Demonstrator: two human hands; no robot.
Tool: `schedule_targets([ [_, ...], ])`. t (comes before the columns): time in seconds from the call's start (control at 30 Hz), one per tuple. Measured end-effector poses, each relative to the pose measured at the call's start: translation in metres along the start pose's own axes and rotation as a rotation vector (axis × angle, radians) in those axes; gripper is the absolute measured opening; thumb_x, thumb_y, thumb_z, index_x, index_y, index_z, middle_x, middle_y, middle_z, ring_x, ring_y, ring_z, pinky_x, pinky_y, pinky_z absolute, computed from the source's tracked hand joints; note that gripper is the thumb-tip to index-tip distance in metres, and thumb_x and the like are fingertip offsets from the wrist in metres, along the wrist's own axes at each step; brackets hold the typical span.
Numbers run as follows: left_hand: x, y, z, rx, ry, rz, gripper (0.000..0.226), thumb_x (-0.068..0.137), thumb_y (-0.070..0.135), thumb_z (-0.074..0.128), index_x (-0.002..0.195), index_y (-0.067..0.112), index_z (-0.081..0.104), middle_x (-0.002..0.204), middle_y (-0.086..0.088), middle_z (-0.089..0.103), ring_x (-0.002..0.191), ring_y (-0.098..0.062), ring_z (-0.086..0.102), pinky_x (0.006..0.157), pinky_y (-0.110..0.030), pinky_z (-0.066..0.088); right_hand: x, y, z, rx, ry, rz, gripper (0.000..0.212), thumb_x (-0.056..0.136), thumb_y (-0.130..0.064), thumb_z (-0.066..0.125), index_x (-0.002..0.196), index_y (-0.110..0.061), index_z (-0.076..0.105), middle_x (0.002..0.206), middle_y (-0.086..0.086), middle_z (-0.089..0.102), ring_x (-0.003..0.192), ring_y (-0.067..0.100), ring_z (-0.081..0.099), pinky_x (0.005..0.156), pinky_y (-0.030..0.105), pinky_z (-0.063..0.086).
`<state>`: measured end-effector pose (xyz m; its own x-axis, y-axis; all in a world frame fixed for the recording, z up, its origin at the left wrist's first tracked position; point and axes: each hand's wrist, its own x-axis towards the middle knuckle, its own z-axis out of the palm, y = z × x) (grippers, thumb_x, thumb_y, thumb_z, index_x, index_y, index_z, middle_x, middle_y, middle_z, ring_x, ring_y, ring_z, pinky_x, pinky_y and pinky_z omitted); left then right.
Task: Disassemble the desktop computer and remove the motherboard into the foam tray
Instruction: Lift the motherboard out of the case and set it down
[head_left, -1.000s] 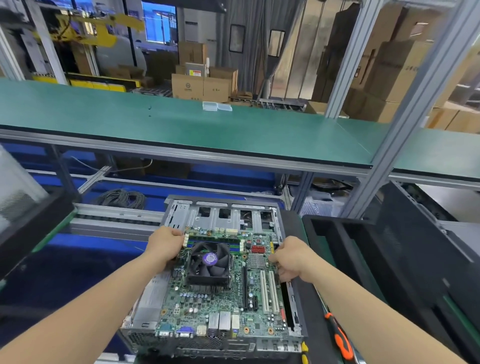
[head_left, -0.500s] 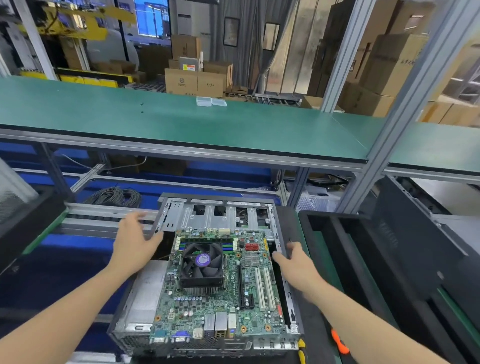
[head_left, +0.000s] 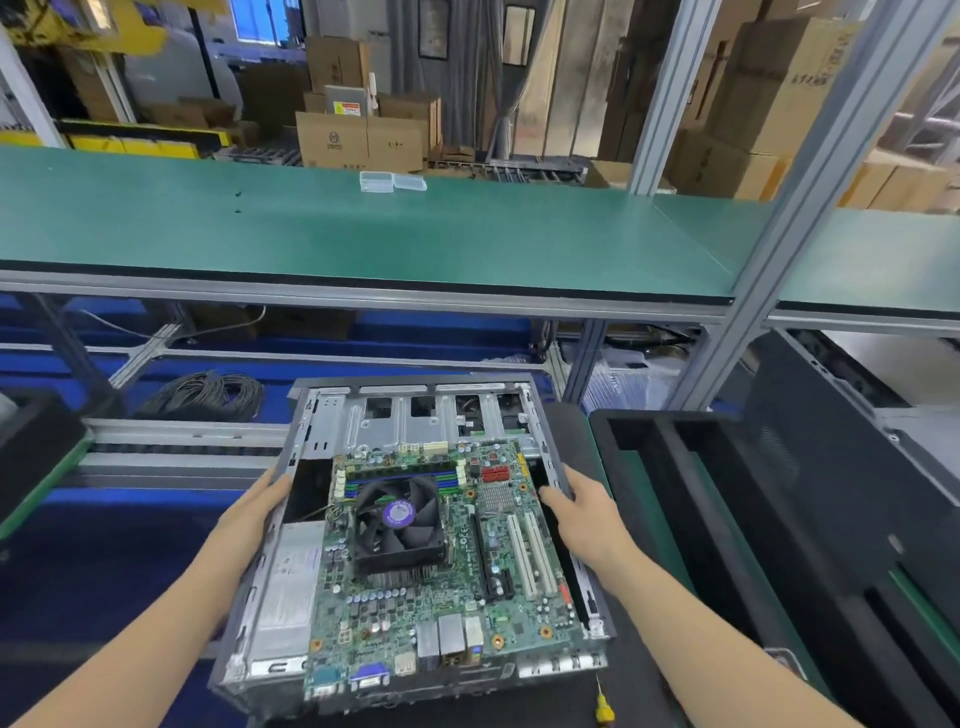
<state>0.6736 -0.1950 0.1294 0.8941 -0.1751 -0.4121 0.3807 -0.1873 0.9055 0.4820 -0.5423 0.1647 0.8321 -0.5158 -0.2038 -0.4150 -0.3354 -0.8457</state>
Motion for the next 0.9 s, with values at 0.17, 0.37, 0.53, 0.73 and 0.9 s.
schedule_targets([
  [0.17,0.026,0.021,0.026,-0.03,-0.031,0.064,0.033,0.107,0.036,0.051,0.139,0.039,0.055,0.123,0.013,0.069,0.107,-0.004,0.069,0.095,-0.03,0.048,0.046,0.003,-0.012,-0.022,0.047,0.009,0.04,0.106,-0.034,0.05,0.146,-0.032,0.054,0.089,-0.017,0.064,0.064,0.0,0.049,0.055,0.018,0.039],
  [0.37,0.055,0.052,0.058,0.036,-0.05,0.088,0.038,0.098,0.059,0.055,0.136,0.062,0.05,0.127,0.034,0.051,0.117,0.001,0.048,0.097,-0.026,0.034,0.091,0.007,-0.029,0.002,0.097,0.028,0.028,0.104,-0.033,0.051,0.129,-0.037,0.064,0.073,-0.004,0.059,0.056,0.01,0.039,0.052,0.025,0.034],
  [0.53,0.082,0.068,0.078,0.098,-0.059,0.121,0.05,0.099,0.058,0.056,0.148,0.051,0.046,0.148,0.022,0.046,0.139,-0.012,0.043,0.112,-0.039,0.032,0.116,0.004,-0.041,0.001,0.123,0.017,0.02,0.103,-0.031,0.051,0.114,-0.036,0.067,0.065,-0.005,0.047,0.049,0.007,0.033,0.045,0.022,0.03],
  [0.73,0.077,0.081,0.09,0.375,0.147,0.349,0.044,0.102,0.04,0.061,0.144,0.025,0.057,0.138,-0.003,0.062,0.121,-0.017,0.056,0.1,-0.037,0.043,0.116,-0.009,-0.043,-0.125,0.228,0.008,0.013,0.097,-0.028,0.059,0.106,-0.026,0.068,0.086,0.0,0.068,0.079,0.017,0.054,0.07,0.03,0.044],
  [0.9,0.041,0.089,0.102,0.718,0.331,0.755,0.022,0.103,0.019,0.054,0.121,0.017,0.067,0.106,-0.003,0.067,0.098,-0.022,0.061,0.086,-0.041,0.048,0.089,-0.055,-0.034,-0.406,0.295,-0.524,0.061,0.088,-0.039,0.063,0.146,-0.031,0.049,0.143,-0.01,0.056,0.133,0.01,0.048,0.111,0.041,0.043],
])
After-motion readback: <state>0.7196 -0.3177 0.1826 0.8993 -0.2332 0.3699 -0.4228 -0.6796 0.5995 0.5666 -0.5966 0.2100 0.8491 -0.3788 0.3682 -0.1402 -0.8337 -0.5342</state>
